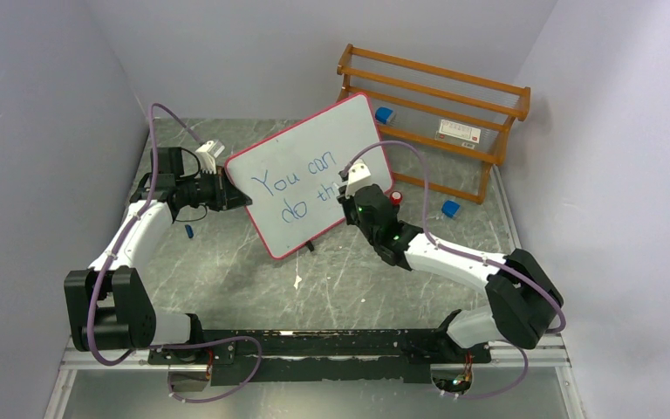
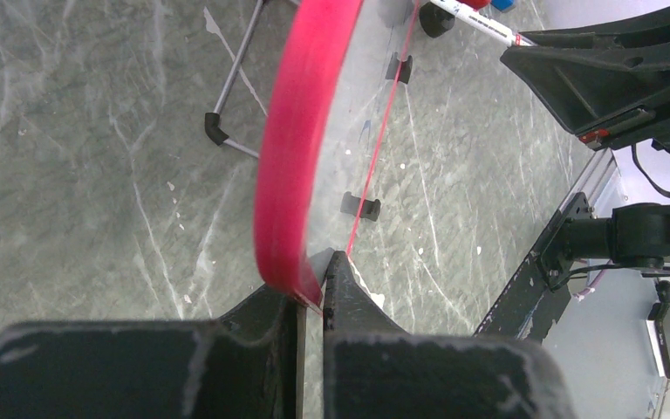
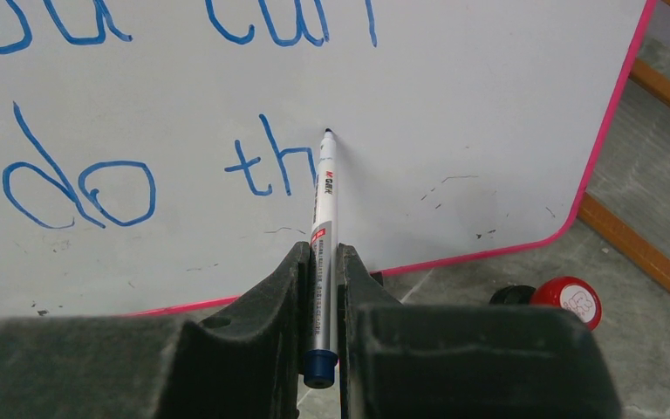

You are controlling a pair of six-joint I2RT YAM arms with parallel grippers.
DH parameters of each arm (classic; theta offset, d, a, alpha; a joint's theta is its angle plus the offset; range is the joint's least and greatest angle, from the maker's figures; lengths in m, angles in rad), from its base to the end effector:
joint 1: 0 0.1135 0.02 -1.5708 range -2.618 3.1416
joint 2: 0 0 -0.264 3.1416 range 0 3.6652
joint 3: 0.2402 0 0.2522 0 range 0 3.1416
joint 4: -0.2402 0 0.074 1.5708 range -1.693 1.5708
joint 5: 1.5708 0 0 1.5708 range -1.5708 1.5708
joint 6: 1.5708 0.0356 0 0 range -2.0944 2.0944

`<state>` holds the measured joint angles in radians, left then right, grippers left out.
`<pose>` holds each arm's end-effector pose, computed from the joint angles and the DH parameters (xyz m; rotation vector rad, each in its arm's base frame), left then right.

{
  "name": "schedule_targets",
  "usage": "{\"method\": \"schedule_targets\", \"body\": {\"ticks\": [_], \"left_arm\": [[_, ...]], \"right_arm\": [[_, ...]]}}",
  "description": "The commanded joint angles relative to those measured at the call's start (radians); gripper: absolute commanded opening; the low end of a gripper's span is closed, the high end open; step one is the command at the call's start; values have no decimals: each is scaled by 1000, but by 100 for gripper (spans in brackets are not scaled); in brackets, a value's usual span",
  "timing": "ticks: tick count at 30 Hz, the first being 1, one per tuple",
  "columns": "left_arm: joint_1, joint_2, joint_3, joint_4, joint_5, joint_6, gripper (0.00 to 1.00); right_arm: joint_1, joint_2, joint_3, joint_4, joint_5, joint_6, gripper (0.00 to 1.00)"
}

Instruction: Write a sentence on the whiteboard

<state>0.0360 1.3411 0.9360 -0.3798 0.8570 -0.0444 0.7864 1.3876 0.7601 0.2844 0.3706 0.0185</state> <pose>0.2783 -0.0169 0.2604 0.3249 2.1948 -0.9996 0.2255 0.2077 0.2418 -0.4735 1.8343 0.1944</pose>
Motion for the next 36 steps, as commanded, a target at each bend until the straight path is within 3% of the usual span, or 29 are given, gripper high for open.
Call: {"method": "schedule_targets", "body": {"ticks": [1,17,36], "left_arm": [[-5,38,-11,-11,-228,94,5],[-5,38,-10,-11,-232,90,5],[-7,38,-10,-11,-232,92,5]], "right_arm": [[-6,19,24,5,-3,8,0],[-6,-73,-37,-14,45,41,0],[-5,-11,-18,-10,17,38,0]]}}
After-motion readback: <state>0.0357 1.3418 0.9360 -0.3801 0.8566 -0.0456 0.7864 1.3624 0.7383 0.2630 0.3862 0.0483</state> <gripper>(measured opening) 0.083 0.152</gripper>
